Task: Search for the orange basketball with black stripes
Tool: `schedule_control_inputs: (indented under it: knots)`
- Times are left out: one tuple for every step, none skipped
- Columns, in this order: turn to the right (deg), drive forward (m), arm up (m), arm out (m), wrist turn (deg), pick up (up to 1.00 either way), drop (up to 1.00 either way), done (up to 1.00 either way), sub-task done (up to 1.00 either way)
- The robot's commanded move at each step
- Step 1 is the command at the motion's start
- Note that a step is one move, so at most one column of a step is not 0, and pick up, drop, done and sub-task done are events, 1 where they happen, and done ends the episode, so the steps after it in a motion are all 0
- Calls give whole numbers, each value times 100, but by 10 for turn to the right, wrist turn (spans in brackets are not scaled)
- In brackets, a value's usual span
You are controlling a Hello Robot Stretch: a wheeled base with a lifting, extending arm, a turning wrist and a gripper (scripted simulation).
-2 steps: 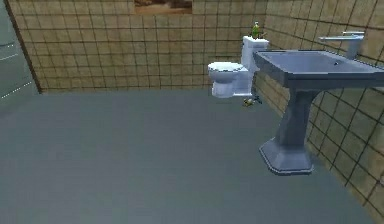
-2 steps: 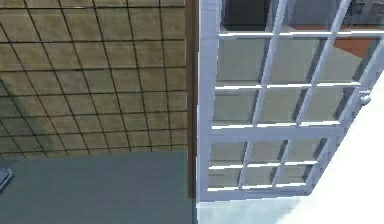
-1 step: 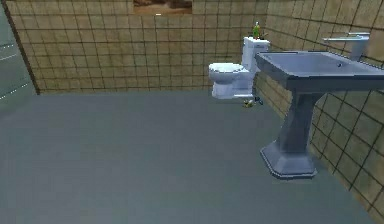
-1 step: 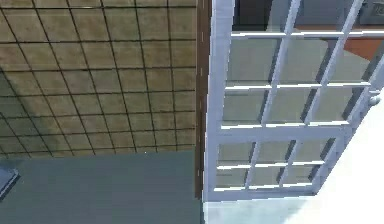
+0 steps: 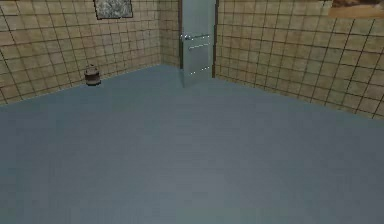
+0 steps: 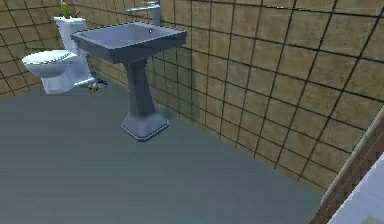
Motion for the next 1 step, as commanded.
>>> schedule_control_inputs:
  knots:
    - [-150,0,0,0,0,0,0,0,0]
